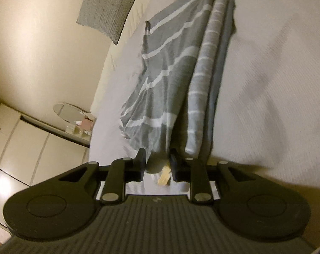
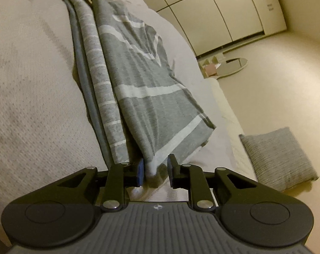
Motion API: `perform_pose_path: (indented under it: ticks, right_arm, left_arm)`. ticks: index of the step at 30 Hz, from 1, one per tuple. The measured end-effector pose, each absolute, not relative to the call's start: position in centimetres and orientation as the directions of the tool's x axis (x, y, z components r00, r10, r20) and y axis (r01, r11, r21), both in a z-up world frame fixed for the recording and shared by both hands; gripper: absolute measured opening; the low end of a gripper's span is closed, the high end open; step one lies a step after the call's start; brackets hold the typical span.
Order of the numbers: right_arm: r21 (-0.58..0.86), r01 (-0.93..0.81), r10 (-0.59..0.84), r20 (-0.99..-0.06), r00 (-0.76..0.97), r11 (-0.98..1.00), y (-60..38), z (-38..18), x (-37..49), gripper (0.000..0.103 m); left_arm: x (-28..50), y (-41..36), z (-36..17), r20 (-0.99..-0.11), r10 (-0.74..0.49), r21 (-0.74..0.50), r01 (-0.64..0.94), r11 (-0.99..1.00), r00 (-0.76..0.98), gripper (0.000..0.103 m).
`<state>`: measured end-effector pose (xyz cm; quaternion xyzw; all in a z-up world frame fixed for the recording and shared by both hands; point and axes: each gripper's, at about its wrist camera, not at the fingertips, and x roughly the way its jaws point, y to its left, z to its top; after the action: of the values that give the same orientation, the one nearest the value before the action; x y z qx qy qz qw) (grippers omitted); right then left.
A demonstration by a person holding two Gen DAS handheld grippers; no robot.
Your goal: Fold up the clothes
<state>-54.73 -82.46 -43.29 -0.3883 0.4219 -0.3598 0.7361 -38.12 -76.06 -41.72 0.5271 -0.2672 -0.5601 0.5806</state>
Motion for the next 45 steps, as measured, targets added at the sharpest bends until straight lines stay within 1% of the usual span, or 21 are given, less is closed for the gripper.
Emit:
perform_pose_path:
  ticks: [2,3,4,5,7,9,11,13,16,18,19,22,24,29,33,35,38,42,45]
  right_arm:
    - [-0.886,0.174,-0.858,-0.342,0.382,0.43,-82.6,-43.7,-54.4,0.019]
    - [-0.884,0.166,-0.856,-0.353,0.378,0.438,-82.8,-43.7,-54.3,0.016]
    - [-0.877,0.166,-0.852,-0.368,0.372,0.452,-83.0,-43.6,-54.2,0.001]
    - [-0.87,0.172,-0.849,-0.378,0.369,0.462,-83.2,-43.4,-54.2,0.0]
    - [-0.865,0.196,-0.85,-0.368,0.377,0.461,-83.2,-42.6,-54.4,0.0]
    - [-0.86,0.251,-0.857,-0.326,0.399,0.444,-82.6,-41.2,-55.0,0.0]
    - [-0.849,0.291,-0.86,-0.307,0.406,0.441,-82.1,-40.3,-55.5,0.0]
    - [-0.85,0.267,-0.853,-0.329,0.406,0.454,-81.8,-41.2,-55.8,0.0]
    - [-0.853,0.208,-0.842,-0.378,0.386,0.478,-81.8,-43.6,-55.9,0.0]
    - [-0.852,0.218,-0.846,-0.375,0.38,0.476,-81.8,-43.9,-55.7,0.0]
    - [-0.85,0.226,-0.847,-0.373,0.378,0.476,-81.9,-43.8,-55.6,0.0]
    - [-0.851,0.222,-0.846,-0.376,0.377,0.477,-82.0,-43.6,-55.6,0.0]
    - [-0.851,0.215,-0.845,-0.381,0.376,0.479,-82.1,-43.7,-55.6,0.0]
    - [-0.842,0.234,-0.846,-0.386,0.369,0.486,-81.9,-43.8,-55.9,0.0]
    - [-0.81,0.302,-0.846,-0.389,0.366,0.503,-82.9,-42.1,-56.3,0.001]
    - [-0.791,0.337,-0.846,-0.39,0.364,0.51,-83.4,-41.3,-56.5,0.007]
    - [-0.761,0.389,-0.846,-0.392,0.362,0.519,-84.2,-40.0,-56.8,0.009]
    - [-0.717,0.455,-0.846,-0.395,0.359,0.528,-85.3,-38.3,-57.1,0.009]
    - [-0.681,0.504,-0.846,-0.397,0.356,0.532,-86.1,-37.0,-57.4,0.009]
  left_arm:
    - [-38.3,-76.2,-42.1,-0.272,-0.935,0.92,0.345,-0.184,0.227,0.021]
    - [-38.4,-76.4,-42.1,-0.273,-0.935,0.921,0.341,-0.187,0.226,0.016]
    - [-38.3,-76.7,-42.1,-0.281,-0.932,0.919,0.345,-0.192,0.229,0.009]
    - [-38.3,-77.0,-41.9,-0.288,-0.93,0.915,0.353,-0.196,0.23,0.009]
    - [-38.1,-77.3,-41.3,-0.292,-0.93,0.903,0.384,-0.19,0.226,0.007]
    - [-38.1,-77.1,-40.0,-0.287,-0.933,0.887,0.429,-0.172,0.218,0.006]
    - [-38.2,-76.4,-39.1,-0.294,-0.933,0.863,0.478,-0.165,0.208,0.006]
    - [-38.2,-76.0,-39.5,-0.327,-0.923,0.839,0.512,-0.185,0.202,0.006]
    - [-38.4,-75.9,-41.5,-0.357,-0.91,0.851,0.474,-0.225,0.21,0.006]
    - [-38.6,-76.0,-41.6,-0.351,-0.91,0.853,0.476,-0.214,0.221,0.007]
    - [-38.6,-76.0,-41.6,-0.347,-0.91,0.855,0.475,-0.209,0.226,0.009]
    - [-38.5,-76.1,-41.5,-0.336,-0.911,0.867,0.456,-0.2,0.238,0.009]
    - [-38.5,-75.7,-41.7,-0.342,-0.909,0.868,0.45,-0.209,0.237,0.007]
    - [-38.8,-74.3,-42.2,-0.352,-0.905,0.866,0.451,-0.218,0.238,0.005]
    - [-38.2,-73.0,-42.0,-0.353,-0.902,0.869,0.444,-0.218,0.247,0.005]
    - [-37.6,-72.2,-41.5,-0.348,-0.901,0.87,0.449,-0.207,0.26,0.005]
    - [-36.8,-71.3,-40.2,-0.323,-0.903,0.867,0.472,-0.163,0.282,0.005]
    - [-36.9,-72.2,-37.6,-0.292,-0.919,0.841,0.528,-0.114,0.266,0.005]
    - [-38.3,-75.0,-36.1,-0.299,-0.934,0.808,0.572,-0.138,0.197,0.006]
